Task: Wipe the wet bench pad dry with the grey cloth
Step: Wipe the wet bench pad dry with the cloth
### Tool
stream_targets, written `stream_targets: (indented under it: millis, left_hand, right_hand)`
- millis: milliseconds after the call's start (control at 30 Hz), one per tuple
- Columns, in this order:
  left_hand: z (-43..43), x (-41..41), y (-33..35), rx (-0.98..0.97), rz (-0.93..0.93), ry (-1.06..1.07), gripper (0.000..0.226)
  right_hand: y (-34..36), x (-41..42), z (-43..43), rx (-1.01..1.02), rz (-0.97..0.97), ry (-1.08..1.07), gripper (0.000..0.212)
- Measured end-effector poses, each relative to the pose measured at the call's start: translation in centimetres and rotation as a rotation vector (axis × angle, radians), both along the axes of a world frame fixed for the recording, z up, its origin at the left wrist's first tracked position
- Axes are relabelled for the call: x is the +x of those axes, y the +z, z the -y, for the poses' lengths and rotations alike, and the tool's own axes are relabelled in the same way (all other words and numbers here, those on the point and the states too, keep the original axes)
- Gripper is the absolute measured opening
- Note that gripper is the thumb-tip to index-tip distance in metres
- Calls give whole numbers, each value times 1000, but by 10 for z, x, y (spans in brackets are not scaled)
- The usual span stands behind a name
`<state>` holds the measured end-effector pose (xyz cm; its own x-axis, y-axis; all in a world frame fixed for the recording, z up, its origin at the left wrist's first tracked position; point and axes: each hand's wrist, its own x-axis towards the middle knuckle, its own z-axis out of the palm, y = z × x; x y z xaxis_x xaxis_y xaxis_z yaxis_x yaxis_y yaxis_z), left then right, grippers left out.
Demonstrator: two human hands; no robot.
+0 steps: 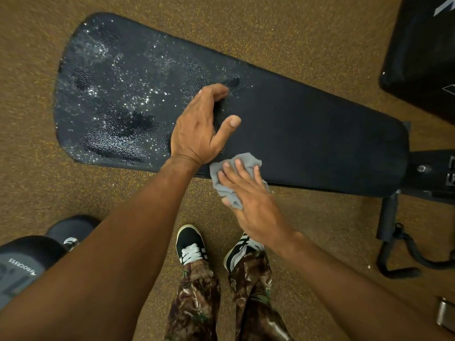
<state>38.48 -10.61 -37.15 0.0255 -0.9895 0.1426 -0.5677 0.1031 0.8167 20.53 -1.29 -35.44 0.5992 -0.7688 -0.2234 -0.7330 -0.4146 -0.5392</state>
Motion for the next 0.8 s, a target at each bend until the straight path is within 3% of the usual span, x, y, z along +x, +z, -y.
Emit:
stream_targets:
  millis: [67, 167, 233, 300, 400, 533, 633, 733, 800]
  left_hand:
    - [0, 4, 6, 59, -42, 25, 76]
    - [2, 6, 22, 140, -142, 35, 52]
    - [1, 6, 35, 202, -307, 10, 43]
    - [-4, 9, 49, 323, -491, -73, 44]
    - [-13, 15, 60, 527, -584, -246, 52]
    - [-21, 20, 53, 651, -697, -236, 43]
    - [-24, 26, 50, 655, -674, -169, 33]
    - [-29, 26, 51, 633, -540, -112, 25]
    - [-32, 23, 53, 571, -299, -52, 25]
  right_hand:
    - [23, -7, 12, 243, 164, -169, 58]
    - [60, -7, 31, 493, 416, -573, 43]
    - [74, -2, 42, 598, 605, -754, 44]
    - [80, 7, 52, 707, 792, -930, 41]
    - [84, 18, 61, 821, 937, -1108, 36]
    - [74, 21, 63, 886, 958, -1129, 36]
    - [67, 17, 63, 879, 872, -1104, 36]
    - [61, 14, 61, 878, 794, -1080, 33]
    - [58, 17, 58, 866, 766, -1065, 36]
